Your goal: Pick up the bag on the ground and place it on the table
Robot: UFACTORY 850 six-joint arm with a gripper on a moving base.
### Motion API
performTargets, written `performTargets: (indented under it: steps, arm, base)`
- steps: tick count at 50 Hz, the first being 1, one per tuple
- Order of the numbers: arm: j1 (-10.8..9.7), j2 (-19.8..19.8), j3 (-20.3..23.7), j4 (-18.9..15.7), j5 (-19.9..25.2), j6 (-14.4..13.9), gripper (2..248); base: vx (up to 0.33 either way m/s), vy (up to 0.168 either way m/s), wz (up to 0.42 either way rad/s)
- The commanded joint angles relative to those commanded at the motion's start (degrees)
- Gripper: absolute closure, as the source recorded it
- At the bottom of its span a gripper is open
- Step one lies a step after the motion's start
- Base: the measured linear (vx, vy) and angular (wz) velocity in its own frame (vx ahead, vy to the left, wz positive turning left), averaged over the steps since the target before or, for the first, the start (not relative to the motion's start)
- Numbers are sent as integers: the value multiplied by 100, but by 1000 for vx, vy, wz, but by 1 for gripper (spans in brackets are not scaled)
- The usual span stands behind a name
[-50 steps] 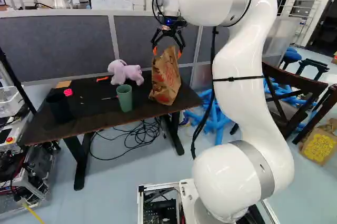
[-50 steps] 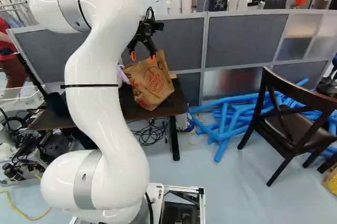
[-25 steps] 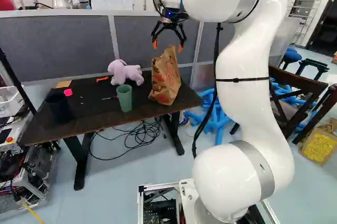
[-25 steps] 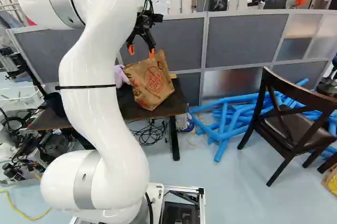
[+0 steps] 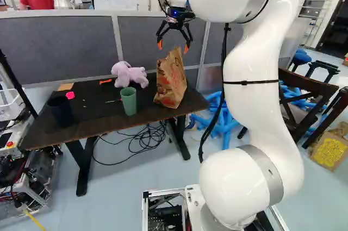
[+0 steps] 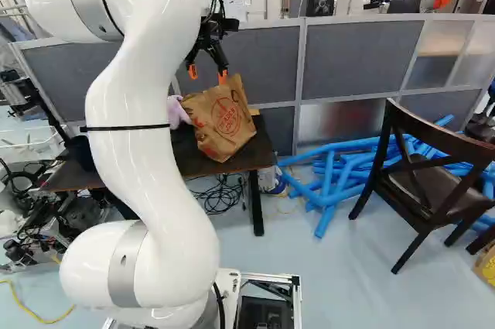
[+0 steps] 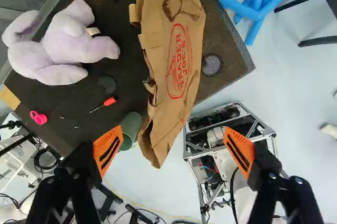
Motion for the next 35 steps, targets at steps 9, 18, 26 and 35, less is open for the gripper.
performTargets:
  steps: [9, 18, 26, 35]
  arm:
    - [0, 0, 0, 0, 0, 0, 3]
    - [0, 0, 0, 0, 0, 0, 3]
    - [0, 0, 0, 0, 0, 0, 3]
    - [0, 0, 0, 0, 0, 0, 3]
  base:
    - [-6, 0, 1]
    - [-58, 1, 6]
    - [-95, 3, 9]
    - [-125, 2, 13]
